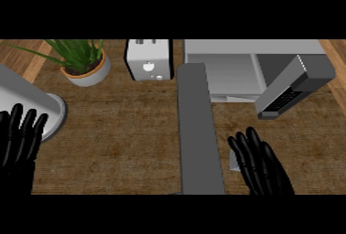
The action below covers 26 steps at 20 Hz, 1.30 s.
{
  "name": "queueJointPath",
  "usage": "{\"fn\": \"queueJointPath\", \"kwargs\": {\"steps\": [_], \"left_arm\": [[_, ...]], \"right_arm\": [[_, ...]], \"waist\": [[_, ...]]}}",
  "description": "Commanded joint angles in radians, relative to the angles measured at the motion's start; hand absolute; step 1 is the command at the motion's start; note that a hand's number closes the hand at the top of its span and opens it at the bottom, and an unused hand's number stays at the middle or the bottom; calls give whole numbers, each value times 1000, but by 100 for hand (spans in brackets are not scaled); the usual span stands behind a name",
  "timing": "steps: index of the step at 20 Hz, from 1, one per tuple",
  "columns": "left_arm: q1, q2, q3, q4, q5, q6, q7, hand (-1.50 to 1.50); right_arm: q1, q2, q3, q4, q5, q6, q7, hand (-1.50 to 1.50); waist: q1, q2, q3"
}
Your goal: Pick up the milk, place it into the microwave and close the microwave
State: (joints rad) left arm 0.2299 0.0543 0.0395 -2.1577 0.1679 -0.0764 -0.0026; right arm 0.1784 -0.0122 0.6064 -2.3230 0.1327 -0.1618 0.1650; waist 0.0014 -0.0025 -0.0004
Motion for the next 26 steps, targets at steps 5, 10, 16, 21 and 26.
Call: {"fn": "queueJointPath", "kwargs": {"steps": [5,10,16,21,26], "left_arm": [[112,6,56,46,64,-107,-138,-150],[103,9,72,-40,83,-89,-41,-150],[152,-24,39,-66,45,-103,-57,-150],[139,17,101,-33,98,-147,-63,-150],[164,-21,81,22,60,-175,-144,-150]], "right_arm": [[-15,-3,-58,29,80,-55,43,-150],[97,-45,-103,112,3,-59,-131,-150],[61,-47,-230,272,-86,-16,-215,-150],[40,-65,-373,401,-179,19,-315,-150],[91,-71,-393,520,-178,46,-460,-150]], "waist": [[3,1,0],[0,1,1],[1,2,1],[1,3,1],[1,2,1]]}}
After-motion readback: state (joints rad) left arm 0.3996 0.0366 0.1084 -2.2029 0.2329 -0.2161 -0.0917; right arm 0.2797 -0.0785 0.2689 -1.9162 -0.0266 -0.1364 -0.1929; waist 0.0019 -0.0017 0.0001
